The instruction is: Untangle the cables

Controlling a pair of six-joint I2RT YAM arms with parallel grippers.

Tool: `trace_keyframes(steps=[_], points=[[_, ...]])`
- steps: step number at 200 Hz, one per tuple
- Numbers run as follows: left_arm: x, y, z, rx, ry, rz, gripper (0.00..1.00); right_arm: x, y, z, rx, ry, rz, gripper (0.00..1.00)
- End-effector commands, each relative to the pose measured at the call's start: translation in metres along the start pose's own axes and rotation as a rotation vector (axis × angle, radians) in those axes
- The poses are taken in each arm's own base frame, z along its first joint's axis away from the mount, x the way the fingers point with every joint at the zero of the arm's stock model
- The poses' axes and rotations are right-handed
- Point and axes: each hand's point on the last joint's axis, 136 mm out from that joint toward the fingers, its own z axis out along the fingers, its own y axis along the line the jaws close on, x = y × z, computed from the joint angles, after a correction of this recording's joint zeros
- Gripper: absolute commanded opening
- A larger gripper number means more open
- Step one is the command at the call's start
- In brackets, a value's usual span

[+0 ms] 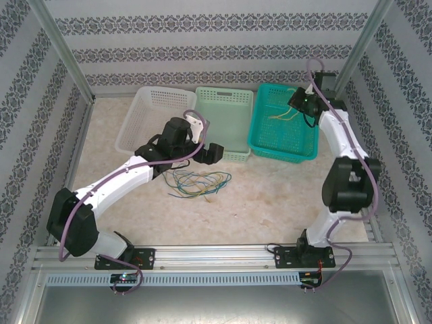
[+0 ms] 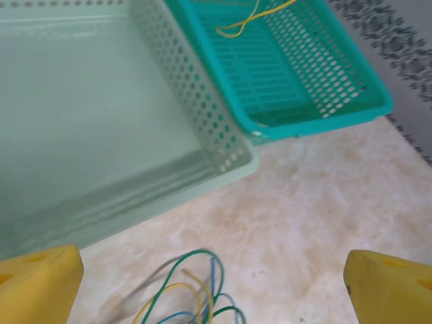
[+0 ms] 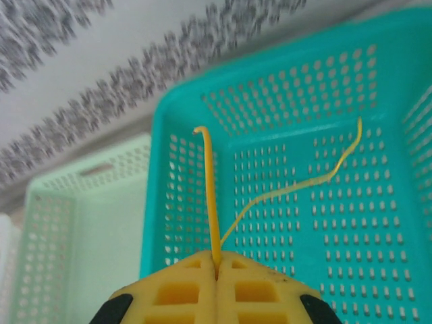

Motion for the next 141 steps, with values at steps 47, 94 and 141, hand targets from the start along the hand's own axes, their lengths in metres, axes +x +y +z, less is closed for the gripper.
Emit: trace_keyframes(steps=[47, 94, 141], points=[[0.043, 0.060, -0.022, -0.287, 0.135, -0.063, 1.00, 0.070, -0.015, 0.039, 0.101, 0.327, -0.042, 0.81], [0.053, 0.074, -0.028, -0.344, 0.147, -0.111, 1.00, 0.054, 0.028, -0.013, 0.037, 0.217, -0.174, 0.98], [0.064, 0.080, -0.033, -0.365, 0.188, -0.112, 1.00, 0.085, 0.059, -0.065, 0.007, 0.235, -0.243, 0.98]])
